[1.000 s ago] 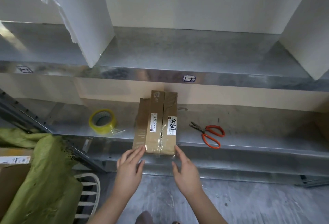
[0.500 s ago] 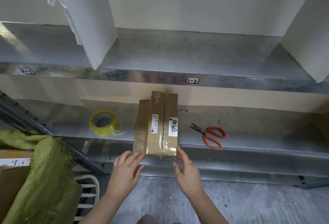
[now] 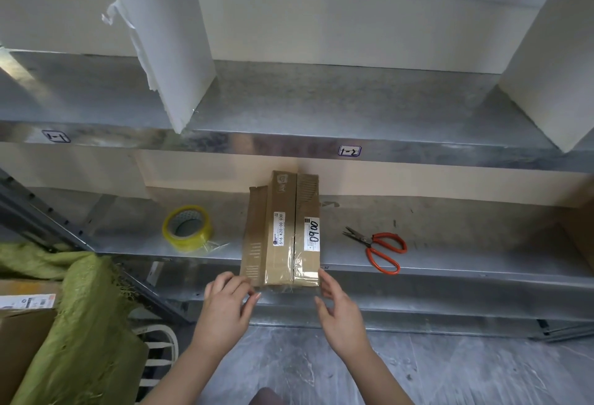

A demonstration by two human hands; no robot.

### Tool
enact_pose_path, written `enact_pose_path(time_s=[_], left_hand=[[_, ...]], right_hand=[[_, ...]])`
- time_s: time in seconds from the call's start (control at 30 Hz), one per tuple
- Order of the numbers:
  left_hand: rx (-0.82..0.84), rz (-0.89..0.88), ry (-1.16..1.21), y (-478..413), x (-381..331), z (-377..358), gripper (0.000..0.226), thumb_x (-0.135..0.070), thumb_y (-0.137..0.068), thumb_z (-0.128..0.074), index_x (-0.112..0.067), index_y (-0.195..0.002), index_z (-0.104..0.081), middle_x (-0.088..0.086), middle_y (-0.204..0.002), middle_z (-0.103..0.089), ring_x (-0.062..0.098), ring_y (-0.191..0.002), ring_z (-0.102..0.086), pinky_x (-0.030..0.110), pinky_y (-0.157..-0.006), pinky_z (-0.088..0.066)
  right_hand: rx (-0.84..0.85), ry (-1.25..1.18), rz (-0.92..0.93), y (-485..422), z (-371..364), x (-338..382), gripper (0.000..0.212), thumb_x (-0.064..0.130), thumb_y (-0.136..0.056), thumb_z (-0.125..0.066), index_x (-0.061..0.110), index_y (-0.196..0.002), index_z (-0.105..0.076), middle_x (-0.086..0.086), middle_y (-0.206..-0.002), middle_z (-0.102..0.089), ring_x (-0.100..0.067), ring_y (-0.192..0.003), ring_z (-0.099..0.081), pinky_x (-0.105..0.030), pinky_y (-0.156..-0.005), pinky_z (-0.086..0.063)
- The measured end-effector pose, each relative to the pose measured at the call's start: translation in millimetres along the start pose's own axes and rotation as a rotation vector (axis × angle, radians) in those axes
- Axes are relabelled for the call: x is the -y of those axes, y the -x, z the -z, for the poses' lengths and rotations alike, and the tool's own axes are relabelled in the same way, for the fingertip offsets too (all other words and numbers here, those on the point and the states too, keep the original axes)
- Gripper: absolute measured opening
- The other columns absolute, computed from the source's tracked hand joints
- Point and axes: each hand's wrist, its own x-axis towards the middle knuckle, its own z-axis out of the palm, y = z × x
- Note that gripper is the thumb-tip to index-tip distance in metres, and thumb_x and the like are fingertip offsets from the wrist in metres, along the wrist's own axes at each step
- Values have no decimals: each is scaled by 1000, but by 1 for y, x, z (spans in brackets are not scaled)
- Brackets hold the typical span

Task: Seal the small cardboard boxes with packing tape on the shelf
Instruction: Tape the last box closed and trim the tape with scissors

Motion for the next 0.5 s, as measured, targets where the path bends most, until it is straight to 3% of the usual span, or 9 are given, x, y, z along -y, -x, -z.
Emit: enact_pose_path(time_s=[0.17, 0.27, 0.37, 0.5], left_hand=[[19, 45, 115, -5, -15, -1, 33, -38, -94, -46, -21, -114, -66, -10, -112, -62, 11, -111, -45, 32, -95, -35], [145, 215, 295, -5, -21, -5, 39, -36, -96, -56, -25, -134, -51, -7, -122, -54, 12, -119, -47, 27, -101, -34], [218, 281, 456, -10, -23, -6, 53, -39, -93, -60, -33, -140, -37, -10, -129, -54, 5, -120, -49, 23, -100, -39], [231, 259, 464, -28, -20, -4, 63, -31, -91, -65, -34, -144, -33, -6, -140, -51, 11, -125, -52, 31, -104, -44]], right_hand=[[-17, -27, 1, -2, -3, 0, 57, 19, -95, -58, 38, -145, -37, 14, -135, -57, 1, -125, -51, -30, -103, -47], [-11, -71, -17, -6, -4, -1, 62, 14, -91, -62, 36, -144, -38, 15, -138, -52, 0, -126, -48, -33, -104, -47], [28, -152, -14, -13, -2, -1, 66, 7, -86, -64, 41, -137, -39, 25, -134, -49, 6, -124, -47, -27, -107, -43], [-28, -196, -25, -27, -1, 3, 58, 16, -85, -73, 43, -127, -44, 20, -118, -61, 9, -110, -56, -15, -94, -46]])
